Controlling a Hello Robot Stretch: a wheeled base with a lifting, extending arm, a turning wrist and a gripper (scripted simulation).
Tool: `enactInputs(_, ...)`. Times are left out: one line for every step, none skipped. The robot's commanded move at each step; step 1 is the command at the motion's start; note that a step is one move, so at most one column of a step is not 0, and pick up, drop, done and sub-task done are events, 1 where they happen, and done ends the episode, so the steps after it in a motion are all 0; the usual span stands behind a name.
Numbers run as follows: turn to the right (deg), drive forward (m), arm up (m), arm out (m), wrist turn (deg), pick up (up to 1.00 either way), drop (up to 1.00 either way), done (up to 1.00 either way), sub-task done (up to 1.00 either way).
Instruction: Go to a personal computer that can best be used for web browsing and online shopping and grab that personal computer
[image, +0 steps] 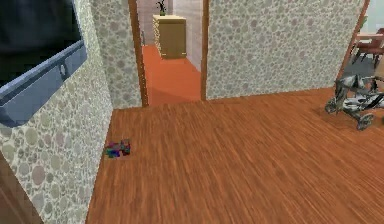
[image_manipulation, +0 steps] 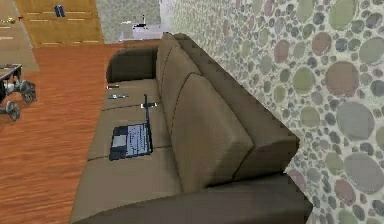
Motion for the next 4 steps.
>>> enactInputs(0.0,0.55,0.00,0.00,0.0,0.00,0.00,0.00,0.00)
enactInputs(27.0,0.00,0.00,0.00,0.0,0.00,0.00,0.00,0.00)
enactInputs(0.0,0.20,0.00,0.00,0.0,0.00,0.00,0.00,0.00)
enactInputs(45.0,0.00,0.00,0.00,0.0,0.00,0.00,0.00,0.00)
